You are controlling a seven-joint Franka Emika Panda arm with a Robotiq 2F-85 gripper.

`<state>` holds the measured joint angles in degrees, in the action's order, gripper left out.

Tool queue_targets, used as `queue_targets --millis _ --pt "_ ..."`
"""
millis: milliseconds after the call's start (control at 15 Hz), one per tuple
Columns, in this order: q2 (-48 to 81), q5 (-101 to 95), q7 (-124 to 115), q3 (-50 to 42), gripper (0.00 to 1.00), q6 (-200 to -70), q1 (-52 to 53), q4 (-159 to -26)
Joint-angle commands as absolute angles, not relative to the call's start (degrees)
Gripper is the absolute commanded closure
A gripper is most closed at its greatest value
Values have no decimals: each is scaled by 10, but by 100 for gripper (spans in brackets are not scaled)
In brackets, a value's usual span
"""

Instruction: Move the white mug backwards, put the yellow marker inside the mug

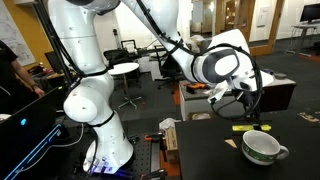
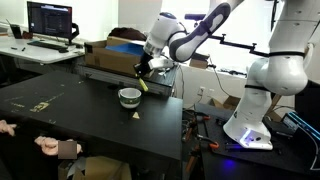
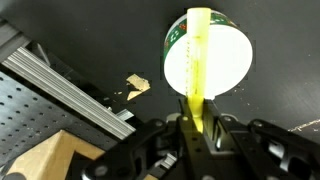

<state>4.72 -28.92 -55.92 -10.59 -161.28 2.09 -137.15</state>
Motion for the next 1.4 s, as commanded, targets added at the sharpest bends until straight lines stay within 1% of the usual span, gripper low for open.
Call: queue_targets --millis 0,733,1333 --pt "64 -356 -631 -111 95 -1606 36 -1347" --pt "113 -543 -824 -123 95 -1572 54 -1290" --pt "158 -608 -892 -120 95 -1519 59 -1234"
